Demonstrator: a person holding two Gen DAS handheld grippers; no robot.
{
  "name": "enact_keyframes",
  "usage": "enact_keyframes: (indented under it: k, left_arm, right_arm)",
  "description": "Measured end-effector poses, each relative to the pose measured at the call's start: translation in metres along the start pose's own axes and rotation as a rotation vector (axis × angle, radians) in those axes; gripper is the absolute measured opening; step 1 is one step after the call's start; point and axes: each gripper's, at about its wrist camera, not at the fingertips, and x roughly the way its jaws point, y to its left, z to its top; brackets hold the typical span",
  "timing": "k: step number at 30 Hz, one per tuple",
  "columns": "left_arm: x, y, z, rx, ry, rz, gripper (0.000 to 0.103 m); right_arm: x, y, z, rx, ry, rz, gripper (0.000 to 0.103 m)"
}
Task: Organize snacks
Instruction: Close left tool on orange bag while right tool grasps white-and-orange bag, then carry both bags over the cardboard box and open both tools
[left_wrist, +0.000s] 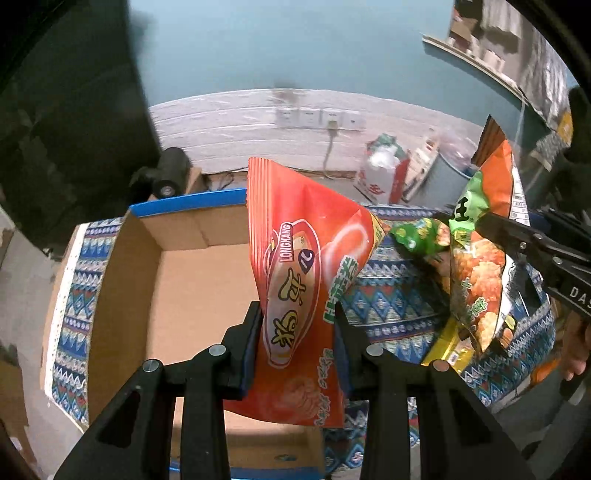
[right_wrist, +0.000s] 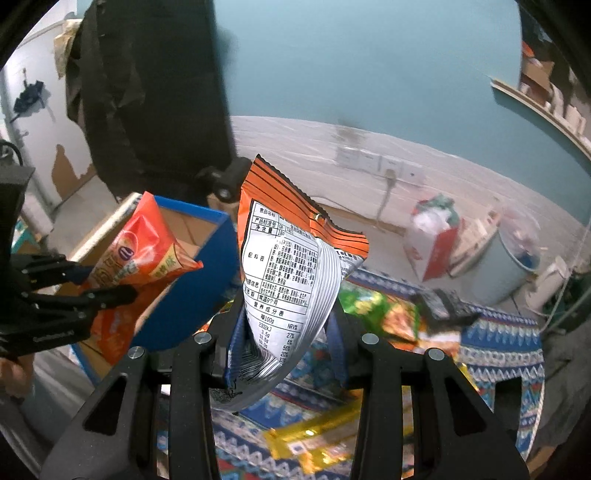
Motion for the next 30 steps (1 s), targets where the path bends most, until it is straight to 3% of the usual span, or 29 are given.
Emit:
enact_keyframes:
  k: [21,30]
  left_arm:
    - [0.01,0.102,-0.026,-0.19,0.051,0.105,0.036]
    - [0.008,0.121,-0.032,-0.263,0.067,0.125,0.045]
  right_arm:
    - [0.052,0.082,0.034,-0.064,0.022,0.143,0.038]
    - [0.071,0.122,0.038,-0.118,0.058,0.211,0.038]
